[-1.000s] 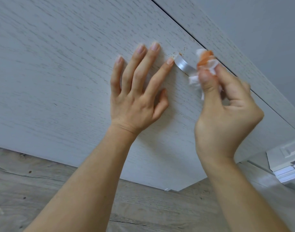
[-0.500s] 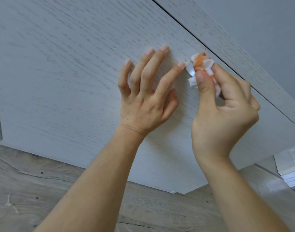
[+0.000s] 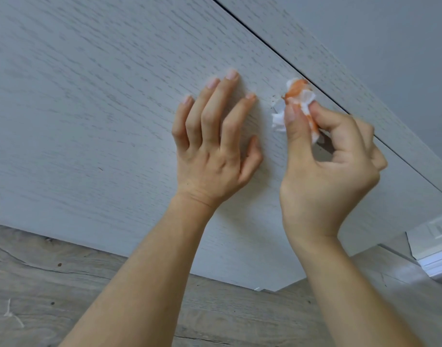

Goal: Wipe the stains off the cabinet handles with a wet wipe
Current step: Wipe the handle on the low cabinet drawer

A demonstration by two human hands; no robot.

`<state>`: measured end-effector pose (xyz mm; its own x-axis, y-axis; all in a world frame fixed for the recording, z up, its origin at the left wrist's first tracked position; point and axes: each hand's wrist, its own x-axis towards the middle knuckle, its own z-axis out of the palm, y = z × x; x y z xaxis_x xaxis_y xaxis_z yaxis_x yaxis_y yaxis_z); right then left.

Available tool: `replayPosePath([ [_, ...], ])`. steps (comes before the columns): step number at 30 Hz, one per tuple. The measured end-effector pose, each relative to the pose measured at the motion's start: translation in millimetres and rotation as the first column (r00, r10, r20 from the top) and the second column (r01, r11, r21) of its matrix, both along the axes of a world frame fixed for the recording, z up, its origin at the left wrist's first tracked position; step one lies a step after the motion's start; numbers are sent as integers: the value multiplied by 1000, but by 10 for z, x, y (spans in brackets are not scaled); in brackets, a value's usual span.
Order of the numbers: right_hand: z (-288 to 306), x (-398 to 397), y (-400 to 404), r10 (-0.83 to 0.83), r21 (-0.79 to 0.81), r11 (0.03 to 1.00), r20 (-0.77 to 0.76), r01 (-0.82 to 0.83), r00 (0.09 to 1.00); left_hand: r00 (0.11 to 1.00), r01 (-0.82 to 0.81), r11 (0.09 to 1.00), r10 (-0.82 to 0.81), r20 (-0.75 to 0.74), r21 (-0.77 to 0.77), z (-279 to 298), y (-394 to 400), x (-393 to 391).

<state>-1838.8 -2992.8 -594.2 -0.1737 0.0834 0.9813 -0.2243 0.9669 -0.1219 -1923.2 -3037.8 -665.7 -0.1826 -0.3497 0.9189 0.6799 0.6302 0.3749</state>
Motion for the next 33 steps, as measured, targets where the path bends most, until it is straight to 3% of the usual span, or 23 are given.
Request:
replayPosePath([
  [6, 34, -9, -54, 13, -17, 1000, -8, -13, 1000, 1000, 5, 1000, -5, 3, -9, 2, -3, 3],
  [10, 26, 109, 46, 60, -203, 978, 26, -54, 998, 1000, 1, 1000, -1, 5, -23, -1, -14, 6],
  [24, 316, 63, -65, 25, -71, 997, 424, 6, 905, 1000, -12, 1000, 12, 3, -11, -14, 23, -13],
  [27, 321, 86, -66, 29, -48, 999, 371, -12, 928, 1000, -5, 1000, 5, 15, -2, -11, 29, -11],
  [31, 228, 171, -21, 160, -251, 960, 135, -122, 978, 999, 16, 1000, -16, 28, -11, -13, 21, -4],
  [33, 169, 159, -136, 112, -194, 976, 69, -97, 991, 1000, 13, 1000, -13, 29, -7, -11, 25, -5],
])
